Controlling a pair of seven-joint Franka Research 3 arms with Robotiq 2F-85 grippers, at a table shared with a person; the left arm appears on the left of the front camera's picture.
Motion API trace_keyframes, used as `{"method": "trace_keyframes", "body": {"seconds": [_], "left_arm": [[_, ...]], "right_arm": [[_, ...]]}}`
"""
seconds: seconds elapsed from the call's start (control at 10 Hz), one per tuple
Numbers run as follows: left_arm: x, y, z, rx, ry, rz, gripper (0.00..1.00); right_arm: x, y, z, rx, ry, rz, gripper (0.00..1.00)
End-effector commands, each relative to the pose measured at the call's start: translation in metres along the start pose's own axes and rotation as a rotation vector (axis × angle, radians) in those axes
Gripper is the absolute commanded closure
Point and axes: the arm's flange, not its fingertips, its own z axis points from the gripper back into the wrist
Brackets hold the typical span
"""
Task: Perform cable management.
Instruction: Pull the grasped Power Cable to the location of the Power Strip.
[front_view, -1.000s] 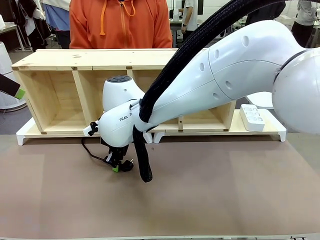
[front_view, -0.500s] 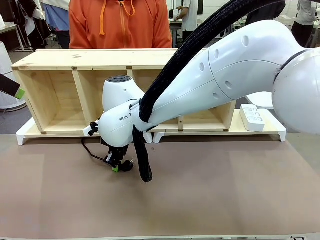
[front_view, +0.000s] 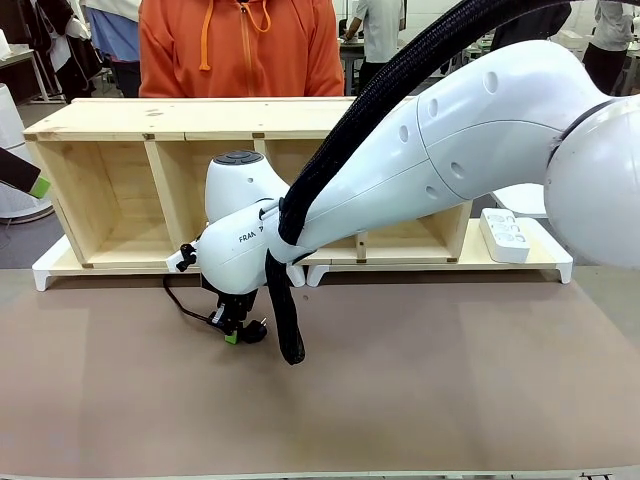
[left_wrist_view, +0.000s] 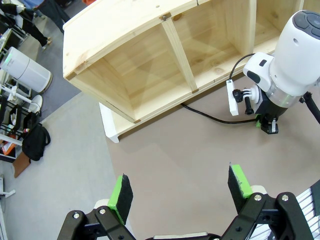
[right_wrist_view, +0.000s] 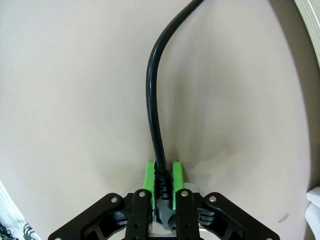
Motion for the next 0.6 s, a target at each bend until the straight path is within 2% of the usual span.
{"method": "trace_keyframes", "body": {"seconds": [0.0, 0.5], "left_arm": [[0.0012, 0.0000, -0.0014, 0.001, -0.002, 0.004, 0.00], [0.0012, 0.0000, -0.0014, 0.001, -0.002, 0.004, 0.00]], "right_arm": [[-0.0002, 0.0002, 0.0000, -0.002, 0.001, 0.001, 1.00], [-0.0002, 0.0002, 0.0000, -0.002, 0.001, 0.001, 1.00]]}}
